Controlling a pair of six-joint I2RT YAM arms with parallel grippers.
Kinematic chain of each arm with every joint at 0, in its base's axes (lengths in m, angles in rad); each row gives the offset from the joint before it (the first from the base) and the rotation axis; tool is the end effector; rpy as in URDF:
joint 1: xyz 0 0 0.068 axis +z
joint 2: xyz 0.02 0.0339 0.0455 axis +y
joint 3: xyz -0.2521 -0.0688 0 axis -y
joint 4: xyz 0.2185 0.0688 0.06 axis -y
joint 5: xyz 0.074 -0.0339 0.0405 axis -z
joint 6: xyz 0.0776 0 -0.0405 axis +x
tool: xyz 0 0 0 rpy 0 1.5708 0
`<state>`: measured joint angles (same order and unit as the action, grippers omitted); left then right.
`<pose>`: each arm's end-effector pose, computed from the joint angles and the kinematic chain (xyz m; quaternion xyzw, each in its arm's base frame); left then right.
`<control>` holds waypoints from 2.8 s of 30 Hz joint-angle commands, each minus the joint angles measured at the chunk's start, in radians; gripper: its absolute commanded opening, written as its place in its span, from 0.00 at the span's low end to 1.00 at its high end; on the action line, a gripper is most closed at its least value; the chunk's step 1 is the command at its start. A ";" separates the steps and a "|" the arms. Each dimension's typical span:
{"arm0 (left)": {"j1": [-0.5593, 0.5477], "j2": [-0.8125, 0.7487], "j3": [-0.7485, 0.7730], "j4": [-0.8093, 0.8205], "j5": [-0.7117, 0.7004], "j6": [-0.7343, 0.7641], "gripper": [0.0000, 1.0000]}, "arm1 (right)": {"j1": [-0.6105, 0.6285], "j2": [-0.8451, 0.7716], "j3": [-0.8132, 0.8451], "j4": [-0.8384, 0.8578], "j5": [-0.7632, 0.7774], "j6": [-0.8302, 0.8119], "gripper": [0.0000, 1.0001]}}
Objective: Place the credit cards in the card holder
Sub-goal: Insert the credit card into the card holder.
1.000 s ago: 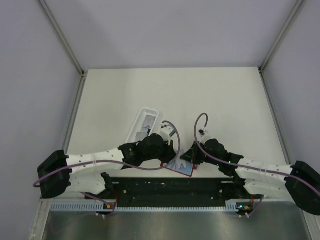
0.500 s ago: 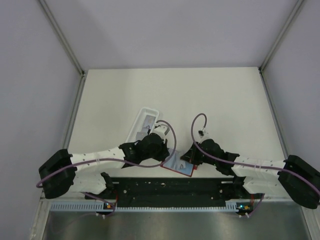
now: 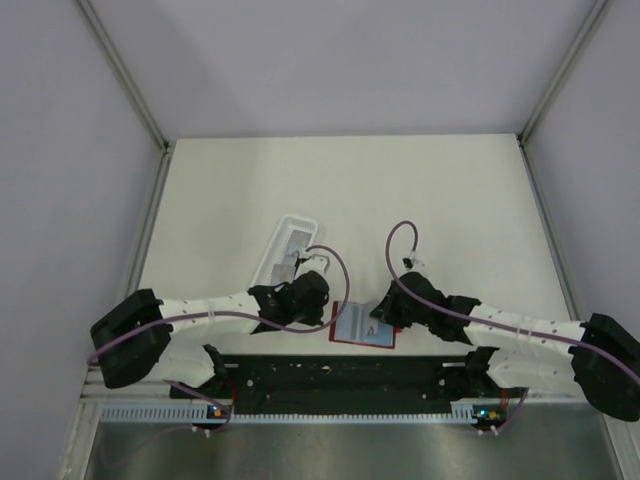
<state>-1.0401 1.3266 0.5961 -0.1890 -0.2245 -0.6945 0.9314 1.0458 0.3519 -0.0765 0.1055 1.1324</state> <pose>0.1427 -0.2091 0.1380 0.1266 0.9336 -0.1738 0.2866 0.1310 0.1624 0.1328 0.1127 0.9130 0.3090 0.2413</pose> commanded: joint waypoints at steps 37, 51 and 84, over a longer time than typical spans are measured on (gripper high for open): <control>-0.008 -0.136 -0.108 0.180 0.160 0.033 0.00 | -0.016 -0.494 -0.039 -0.198 0.122 -0.143 0.00; -0.020 -0.118 -0.144 0.243 0.180 0.009 0.00 | -0.069 -0.371 -0.040 -0.054 -0.101 -0.243 0.00; -0.058 -0.044 -0.139 0.286 0.200 -0.016 0.00 | -0.224 -0.145 -0.105 0.132 -0.366 -0.276 0.00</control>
<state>-1.0920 1.2732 0.4438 0.0536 -0.0334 -0.7082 0.7300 0.8753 0.2466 -0.0193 -0.2489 0.8581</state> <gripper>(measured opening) 0.013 0.006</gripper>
